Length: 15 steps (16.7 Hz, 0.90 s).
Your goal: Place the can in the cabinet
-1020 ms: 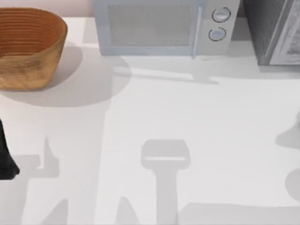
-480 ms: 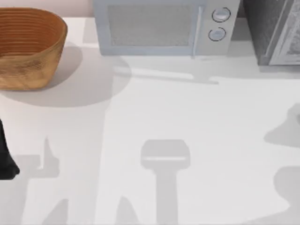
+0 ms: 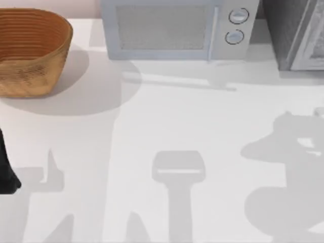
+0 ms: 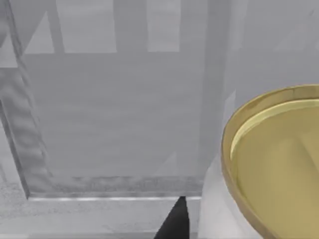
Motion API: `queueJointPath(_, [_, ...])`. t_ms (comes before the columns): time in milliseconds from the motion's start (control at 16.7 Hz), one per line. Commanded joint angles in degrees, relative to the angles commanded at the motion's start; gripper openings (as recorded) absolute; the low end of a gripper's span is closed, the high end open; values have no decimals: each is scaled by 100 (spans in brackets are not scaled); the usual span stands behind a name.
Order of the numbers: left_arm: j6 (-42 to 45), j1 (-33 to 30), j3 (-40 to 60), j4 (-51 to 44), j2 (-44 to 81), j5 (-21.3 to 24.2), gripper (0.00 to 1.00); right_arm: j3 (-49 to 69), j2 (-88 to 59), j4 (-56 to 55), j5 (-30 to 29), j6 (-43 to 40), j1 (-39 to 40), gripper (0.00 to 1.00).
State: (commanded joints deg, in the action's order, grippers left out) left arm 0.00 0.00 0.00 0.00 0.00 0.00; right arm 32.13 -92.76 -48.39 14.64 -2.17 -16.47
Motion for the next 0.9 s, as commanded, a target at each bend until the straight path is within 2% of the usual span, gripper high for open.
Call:
queueJointPath(240, [0, 0, 0, 0, 0, 0, 100, 99, 676, 686, 13, 7, -1, 0])
queueJointPath(660, [0, 0, 0, 0, 0, 0, 100, 3, 869, 796, -30, 18, 31, 0])
queueJointPath(900, [0, 0, 0, 0, 0, 0, 100, -418, 1957, 1324, -226, 28, 232, 0])
